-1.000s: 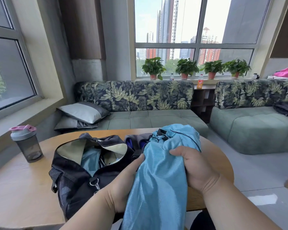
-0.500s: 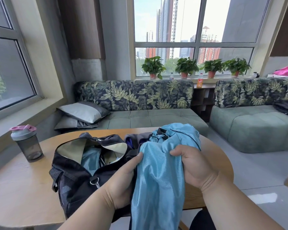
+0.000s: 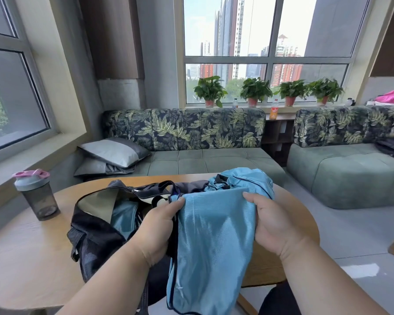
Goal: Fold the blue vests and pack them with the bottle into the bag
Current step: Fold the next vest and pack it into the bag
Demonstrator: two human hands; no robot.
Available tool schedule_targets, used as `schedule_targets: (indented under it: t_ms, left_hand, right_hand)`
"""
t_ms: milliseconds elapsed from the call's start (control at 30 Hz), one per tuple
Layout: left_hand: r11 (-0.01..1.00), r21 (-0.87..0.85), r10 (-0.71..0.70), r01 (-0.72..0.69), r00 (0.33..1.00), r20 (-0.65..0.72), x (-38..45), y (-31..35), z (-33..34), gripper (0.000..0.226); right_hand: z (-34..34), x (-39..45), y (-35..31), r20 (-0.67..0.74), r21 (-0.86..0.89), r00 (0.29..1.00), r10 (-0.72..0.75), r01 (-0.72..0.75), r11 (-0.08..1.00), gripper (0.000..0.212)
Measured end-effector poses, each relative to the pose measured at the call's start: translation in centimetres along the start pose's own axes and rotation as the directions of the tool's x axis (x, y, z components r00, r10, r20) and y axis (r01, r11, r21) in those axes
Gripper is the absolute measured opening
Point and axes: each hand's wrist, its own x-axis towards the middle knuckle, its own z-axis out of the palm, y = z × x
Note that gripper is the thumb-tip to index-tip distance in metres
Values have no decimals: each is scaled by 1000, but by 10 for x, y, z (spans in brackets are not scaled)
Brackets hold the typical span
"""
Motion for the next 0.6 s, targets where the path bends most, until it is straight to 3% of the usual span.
schedule_targets:
  t_ms: [133, 267, 400, 533, 600]
  left_hand:
    - [997, 69, -41, 41, 999, 5, 1, -1, -2, 39]
    - [981, 186, -54, 51, 998, 10, 0, 4, -7, 27]
    - [970, 240, -21, 32, 999, -46, -1, 9, -10, 19]
    - [966, 255, -13, 42, 993, -114, -2, 11, -7, 21]
    - [974, 211, -54, 85, 987, -150, -5, 13, -5, 24]
  right_hand:
    - [-1, -7, 5, 111, -206, 992, 65, -41, 978, 36]
    - [-5, -6, 0, 144, -216, 988, -60, 90, 972, 45]
    - [-3, -16, 0, 219, -421, 976, 0, 94, 902, 29]
    - [0, -24, 4, 180, -380, 982, -56, 122, 917, 24]
    - [1, -28, 1, 209, -488, 978, -27, 128, 863, 17]
